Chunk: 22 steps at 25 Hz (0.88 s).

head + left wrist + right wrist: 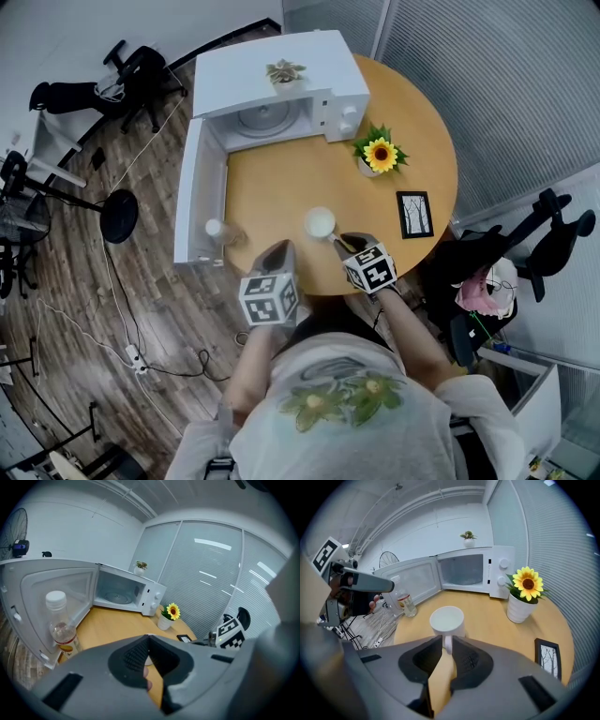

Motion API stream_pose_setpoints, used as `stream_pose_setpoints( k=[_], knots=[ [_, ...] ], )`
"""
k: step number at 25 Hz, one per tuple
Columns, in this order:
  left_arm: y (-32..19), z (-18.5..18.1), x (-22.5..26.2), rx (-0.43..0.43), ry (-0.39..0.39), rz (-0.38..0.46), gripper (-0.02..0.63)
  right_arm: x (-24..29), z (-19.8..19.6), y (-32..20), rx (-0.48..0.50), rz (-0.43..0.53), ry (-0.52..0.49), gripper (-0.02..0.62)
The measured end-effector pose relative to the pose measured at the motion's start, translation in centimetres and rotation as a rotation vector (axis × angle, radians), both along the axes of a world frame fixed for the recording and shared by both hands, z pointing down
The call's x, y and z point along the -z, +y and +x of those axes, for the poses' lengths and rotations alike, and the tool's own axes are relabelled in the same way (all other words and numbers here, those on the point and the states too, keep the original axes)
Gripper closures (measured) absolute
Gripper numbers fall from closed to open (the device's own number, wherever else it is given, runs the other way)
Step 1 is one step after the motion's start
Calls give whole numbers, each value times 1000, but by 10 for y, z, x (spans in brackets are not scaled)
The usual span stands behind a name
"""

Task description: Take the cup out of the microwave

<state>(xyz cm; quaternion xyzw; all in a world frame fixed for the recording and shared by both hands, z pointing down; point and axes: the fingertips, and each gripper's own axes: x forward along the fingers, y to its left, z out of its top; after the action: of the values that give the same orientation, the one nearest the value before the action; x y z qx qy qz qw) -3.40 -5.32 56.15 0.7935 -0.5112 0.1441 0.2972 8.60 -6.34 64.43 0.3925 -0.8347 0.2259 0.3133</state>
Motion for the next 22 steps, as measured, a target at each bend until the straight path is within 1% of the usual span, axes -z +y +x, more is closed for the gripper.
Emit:
stream_pose_setpoints(
  k=[8,11,15,18,22],
  knots=[
    [10,13,9,-32,-19,16,602,47,-6,13,-31,77,-54,522],
    [14,21,15,-50,-12,30,602,65,-9,18,-48,120,-65,546],
    [21,27,25,-70,-14,42,602,91,-6,22,-105,194,-89,577],
    [26,30,33,-84,-24,59,603,104,-6,28,-129,219,-106,578],
    [30,34,44,-110,-34,82,602,117,-10,36,-130,236,-109,578]
  ],
)
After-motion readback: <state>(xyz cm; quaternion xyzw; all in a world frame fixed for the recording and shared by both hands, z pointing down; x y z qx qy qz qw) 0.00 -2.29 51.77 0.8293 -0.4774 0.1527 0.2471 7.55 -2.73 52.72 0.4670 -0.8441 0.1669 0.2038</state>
